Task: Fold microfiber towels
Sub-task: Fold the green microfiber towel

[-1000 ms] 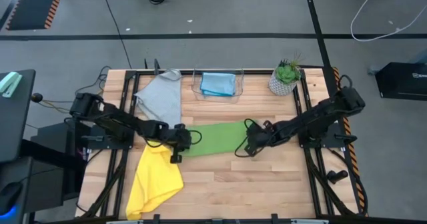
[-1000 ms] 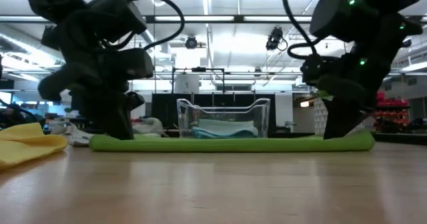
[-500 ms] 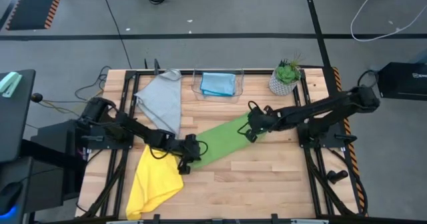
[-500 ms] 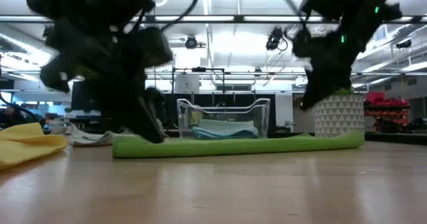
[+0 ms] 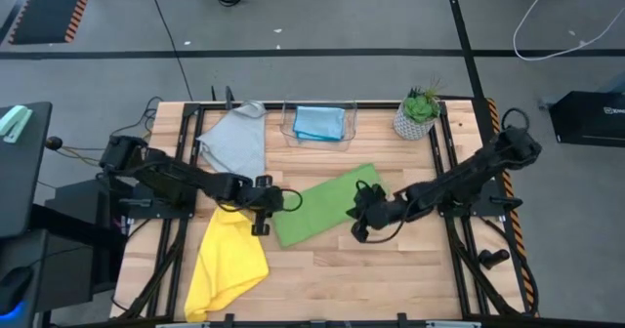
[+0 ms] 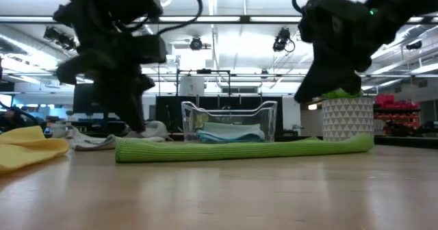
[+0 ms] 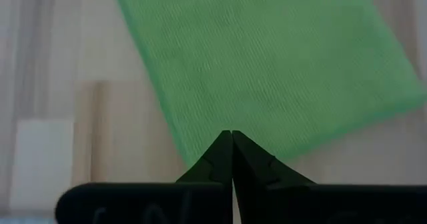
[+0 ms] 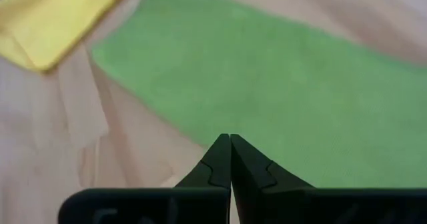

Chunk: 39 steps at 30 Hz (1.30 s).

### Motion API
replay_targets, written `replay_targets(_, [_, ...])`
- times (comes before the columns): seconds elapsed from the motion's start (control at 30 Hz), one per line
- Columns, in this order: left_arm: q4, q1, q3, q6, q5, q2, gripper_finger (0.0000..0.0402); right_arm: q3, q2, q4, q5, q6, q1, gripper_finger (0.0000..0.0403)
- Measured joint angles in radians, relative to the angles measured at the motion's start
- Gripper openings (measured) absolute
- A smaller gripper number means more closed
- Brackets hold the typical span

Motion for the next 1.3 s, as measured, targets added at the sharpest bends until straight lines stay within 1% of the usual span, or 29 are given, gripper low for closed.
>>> replay_targets(0.07, [-0.008,-0.002,-0.001,0.008,0.001,0.022,0.0011,0.000,0.048,0.026,-0.001,0.027,0.009,0.0009])
replay_targets(0.13, [0.033,-0.015,0.001,0.008,0.003,0.060,0.0008,-0.001,0.078,0.006,-0.001,0.055,0.015,0.0009])
replay_targets(0.2, [0.032,-0.034,-0.001,-0.012,0.004,0.085,0.0005,-0.001,0.105,0.008,-0.001,0.084,0.017,0.0008])
replay_targets(0.3, [0.100,-0.070,0.004,-0.049,-0.003,0.124,0.0009,-0.002,0.103,-0.037,-0.001,0.116,0.016,0.0008])
replay_targets(0.47, [0.226,-0.137,0.004,-0.126,0.001,0.171,0.0005,0.000,0.044,-0.139,0.016,0.181,-0.005,0.0009])
replay_targets(0.5, [0.257,-0.145,0.004,-0.146,-0.002,0.187,0.0005,0.000,0.029,-0.180,0.019,0.197,-0.013,0.0009])
replay_targets(0.6, [0.360,-0.169,0.002,-0.188,0.008,0.211,0.0007,0.000,0.015,-0.228,0.023,0.231,-0.046,0.0009])
replay_targets(0.67, [0.484,-0.175,0.005,-0.214,0.012,0.253,0.0008,-0.001,0.010,-0.277,0.023,0.243,-0.069,0.0009])
replay_targets(0.73, [0.556,-0.182,0.007,-0.226,0.012,0.289,0.0005,-0.001,0.017,-0.280,0.021,0.244,-0.101,0.0009])
replay_targets(0.8, [0.647,-0.182,0.038,-0.227,0.013,0.349,0.0005,-0.005,0.018,-0.302,0.023,0.241,-0.133,0.0009])
replay_targets(0.87, [0.651,-0.182,0.079,-0.213,0.015,0.381,0.0006,-0.005,0.030,-0.308,0.026,0.239,-0.171,0.0009])
replay_targets(0.93, [0.652,-0.183,0.140,-0.167,0.053,0.422,0.0006,-0.008,0.032,-0.339,0.028,0.229,-0.214,0.0009])
replay_targets(1.0, [0.606,-0.195,0.181,-0.114,0.087,0.421,0.0004,-0.007,0.047,-0.332,0.030,0.216,-0.255,0.0009])
replay_targets(1.07, [0.585,-0.206,0.215,-0.068,0.098,0.411,0.0004,-0.011,0.050,-0.350,0.045,0.192,-0.293,0.0009])
replay_targets(1.13, [0.531,-0.220,0.214,-0.042,0.098,0.363,0.0007,-0.013,0.063,-0.325,0.048,0.176,-0.332,0.0009])
replay_targets(1.17, [0.552,-0.223,0.215,-0.039,0.097,0.351,0.0008,-0.018,0.061,-0.332,0.049,0.160,-0.351,0.0009])
replay_targets(1.27, [0.551,-0.233,0.146,-0.047,0.069,0.257,0.0005,-0.018,0.075,-0.300,0.051,0.115,-0.396,0.0009])
replay_targets(1.3, [0.591,-0.233,0.126,-0.061,0.062,0.240,0.0004,-0.019,0.074,-0.299,0.049,0.092,-0.410,0.0009])
